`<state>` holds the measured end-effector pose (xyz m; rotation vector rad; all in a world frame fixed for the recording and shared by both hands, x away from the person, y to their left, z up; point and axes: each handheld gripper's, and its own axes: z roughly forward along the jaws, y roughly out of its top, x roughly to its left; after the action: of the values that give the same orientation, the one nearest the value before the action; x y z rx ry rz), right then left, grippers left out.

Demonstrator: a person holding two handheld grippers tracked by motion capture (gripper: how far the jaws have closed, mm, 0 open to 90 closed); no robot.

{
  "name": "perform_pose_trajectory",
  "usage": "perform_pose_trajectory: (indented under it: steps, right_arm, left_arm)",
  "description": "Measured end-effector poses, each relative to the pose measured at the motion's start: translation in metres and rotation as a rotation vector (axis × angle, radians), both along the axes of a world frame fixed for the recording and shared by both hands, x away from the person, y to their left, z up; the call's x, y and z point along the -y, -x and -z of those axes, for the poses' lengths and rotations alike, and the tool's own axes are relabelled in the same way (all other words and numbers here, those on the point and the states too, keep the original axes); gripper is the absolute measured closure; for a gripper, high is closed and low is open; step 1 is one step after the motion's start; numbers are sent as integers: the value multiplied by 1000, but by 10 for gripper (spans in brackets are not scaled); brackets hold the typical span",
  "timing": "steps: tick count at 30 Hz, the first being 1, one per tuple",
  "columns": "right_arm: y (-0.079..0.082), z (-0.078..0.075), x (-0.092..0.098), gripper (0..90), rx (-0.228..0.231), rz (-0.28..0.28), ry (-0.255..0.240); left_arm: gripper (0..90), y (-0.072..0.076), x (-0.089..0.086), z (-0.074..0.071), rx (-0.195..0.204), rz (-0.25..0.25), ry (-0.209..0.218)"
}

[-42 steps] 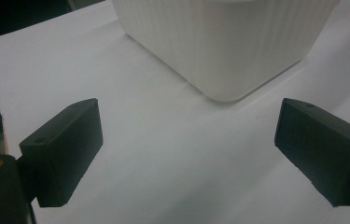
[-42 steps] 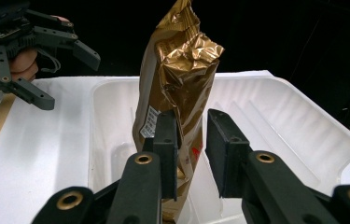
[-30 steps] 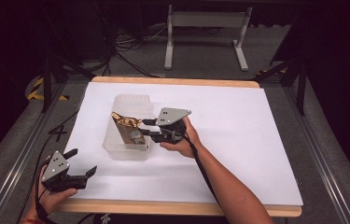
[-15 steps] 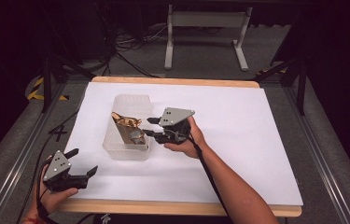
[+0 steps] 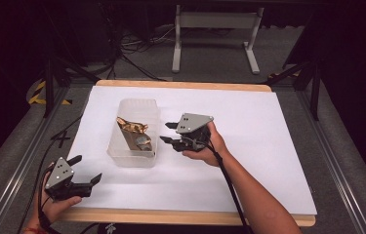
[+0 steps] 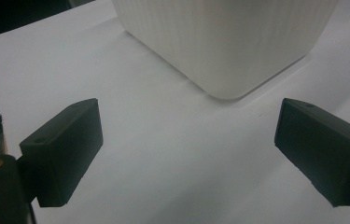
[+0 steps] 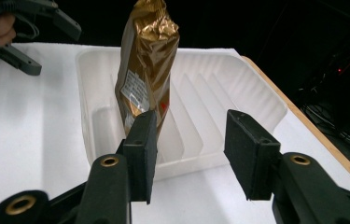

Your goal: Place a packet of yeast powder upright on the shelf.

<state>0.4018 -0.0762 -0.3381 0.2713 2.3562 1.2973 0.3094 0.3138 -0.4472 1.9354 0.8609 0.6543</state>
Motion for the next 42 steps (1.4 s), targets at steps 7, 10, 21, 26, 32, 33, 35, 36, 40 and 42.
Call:
perform_pose_trajectory:
  steps: [7,10,21,26,32,33,35,36,40,42]
  right_arm:
    - [6,-2,10,535,19,18,35]
    - [6,-3,16,530,16,35,50]
    - [8,-8,41,492,39,110,109]
    - [11,-6,53,469,50,146,143]
    - [14,-5,72,432,45,187,153]
    - [14,-5,72,432,45,187,153]
    - [15,-4,79,413,46,202,157]
    - [16,-4,82,407,43,204,156]
    - [22,-1,96,363,46,230,156]
    - [23,1,100,354,40,238,159]
  left_arm:
    - [87,0,0,0,1,-1,-5]
    - [86,-1,0,0,0,0,-4]
    - [86,-1,0,-1,4,-2,-4]
    - [87,-1,0,0,1,-1,-3]
    - [87,-2,0,0,3,-3,-12]
    - [87,-2,0,0,3,-3,-12]
    - [87,-3,0,0,1,-5,-7]
    - [87,-3,0,0,0,-4,-11]
    - [87,-4,0,0,0,-4,-18]
    - [87,-4,0,0,-2,-4,-17]
